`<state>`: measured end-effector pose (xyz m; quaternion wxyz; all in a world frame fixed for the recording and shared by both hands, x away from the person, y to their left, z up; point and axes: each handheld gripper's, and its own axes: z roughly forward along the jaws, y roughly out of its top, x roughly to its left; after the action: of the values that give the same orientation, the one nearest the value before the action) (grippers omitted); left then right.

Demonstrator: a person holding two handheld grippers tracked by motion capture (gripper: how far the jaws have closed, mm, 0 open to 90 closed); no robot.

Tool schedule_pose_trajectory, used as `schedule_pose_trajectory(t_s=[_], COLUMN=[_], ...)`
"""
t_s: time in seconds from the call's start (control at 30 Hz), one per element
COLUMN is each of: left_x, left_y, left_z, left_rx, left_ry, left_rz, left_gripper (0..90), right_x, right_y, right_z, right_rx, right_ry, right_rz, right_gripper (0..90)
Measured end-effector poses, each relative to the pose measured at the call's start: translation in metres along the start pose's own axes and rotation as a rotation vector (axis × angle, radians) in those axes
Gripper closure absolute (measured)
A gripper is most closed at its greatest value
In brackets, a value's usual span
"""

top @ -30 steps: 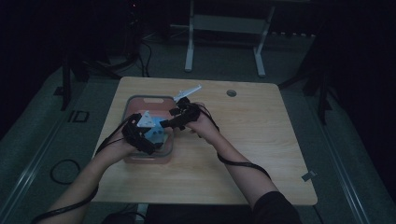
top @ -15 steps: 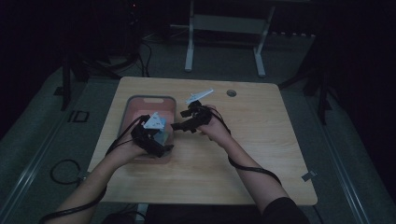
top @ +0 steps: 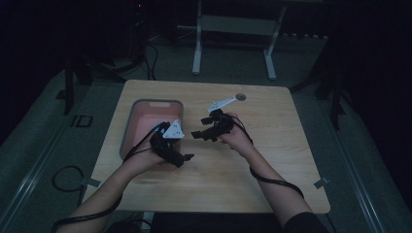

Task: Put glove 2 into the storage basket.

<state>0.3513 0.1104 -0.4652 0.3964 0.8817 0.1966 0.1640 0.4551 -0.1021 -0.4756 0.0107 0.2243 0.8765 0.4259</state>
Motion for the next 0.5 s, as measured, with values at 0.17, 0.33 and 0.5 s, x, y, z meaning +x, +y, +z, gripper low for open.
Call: schedule_pose_trajectory(t_s=[0.17,0.33,0.5], left_x=[-0.005,-0.012,-0.017], left_y=[0.004,0.009,0.013], left_z=[0.009,0.017,0.025], left_rx=[0.005,0.009,0.007], left_ry=[-0.027,-0.064,-0.089], left_rz=[0.000,0.011,0.021], left_gripper=[2.6,2.6,2.6], right_x=[-0.004,-0.006,-0.009], right_y=[-0.010,-0.021,-0.032], right_z=[-0.009,-0.016,-0.024], right_rx=[0.006,0.011,0.017], right_ry=[-0.016,-0.022,-0.031], right_rz=[0.008,0.012,0.026], right_gripper=[17.7,17.7,17.7])
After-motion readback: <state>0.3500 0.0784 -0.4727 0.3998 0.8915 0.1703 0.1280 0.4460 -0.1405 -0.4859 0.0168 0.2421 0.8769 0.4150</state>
